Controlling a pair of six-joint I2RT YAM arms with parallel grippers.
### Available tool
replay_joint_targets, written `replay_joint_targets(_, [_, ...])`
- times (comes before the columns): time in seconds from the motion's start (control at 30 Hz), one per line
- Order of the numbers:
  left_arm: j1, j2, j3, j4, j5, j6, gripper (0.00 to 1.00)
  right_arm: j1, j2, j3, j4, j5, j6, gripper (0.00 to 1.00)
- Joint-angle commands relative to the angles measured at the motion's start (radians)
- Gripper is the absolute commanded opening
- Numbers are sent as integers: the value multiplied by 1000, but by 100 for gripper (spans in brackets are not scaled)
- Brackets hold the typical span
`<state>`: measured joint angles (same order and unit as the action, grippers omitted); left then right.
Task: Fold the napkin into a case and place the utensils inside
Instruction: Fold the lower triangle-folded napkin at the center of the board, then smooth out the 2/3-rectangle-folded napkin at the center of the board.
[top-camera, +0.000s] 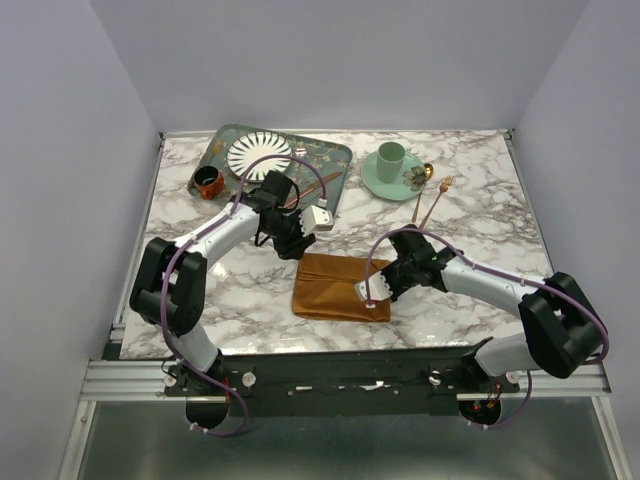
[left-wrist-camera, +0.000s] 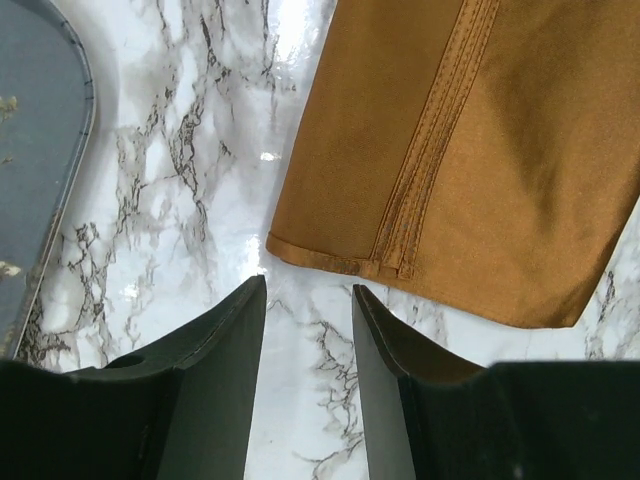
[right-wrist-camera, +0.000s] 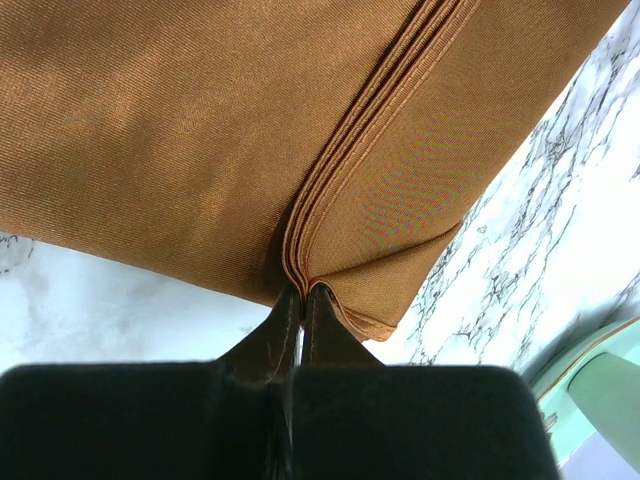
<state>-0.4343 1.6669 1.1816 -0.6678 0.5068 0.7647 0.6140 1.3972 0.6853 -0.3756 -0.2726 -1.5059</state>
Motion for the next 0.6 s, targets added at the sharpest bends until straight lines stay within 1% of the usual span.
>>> replay_joint_targets(0.0, [-26, 16, -19, 56, 42, 27, 50, 0, -4, -20, -16, 6, -56, 1])
replay_joint_targets(0.17, [-60, 53, 44, 102, 42, -79, 50, 0, -38, -69, 10, -5, -140, 1])
replay_joint_targets(0.23, [-76, 69, 76, 102, 42, -103, 51, 1, -47, -75, 15, -10, -148, 1])
replay_joint_targets(0.3, [-92, 77, 87, 77, 39, -79, 50, 0, -50, -75, 15, -14, -155, 1])
replay_joint_targets(0.4, [-121, 59, 46, 68, 36, -18, 52, 0, -61, -70, 14, -30, -160, 1])
replay_joint_targets(0.43, [-130, 45, 12, 70, 21, 29, 52, 0, -64, -70, 14, -33, -160, 1])
replay_joint_targets(0.57, [-152, 33, -45, 83, -1, 102, 53, 0, -60, -67, 14, -37, -169, 1])
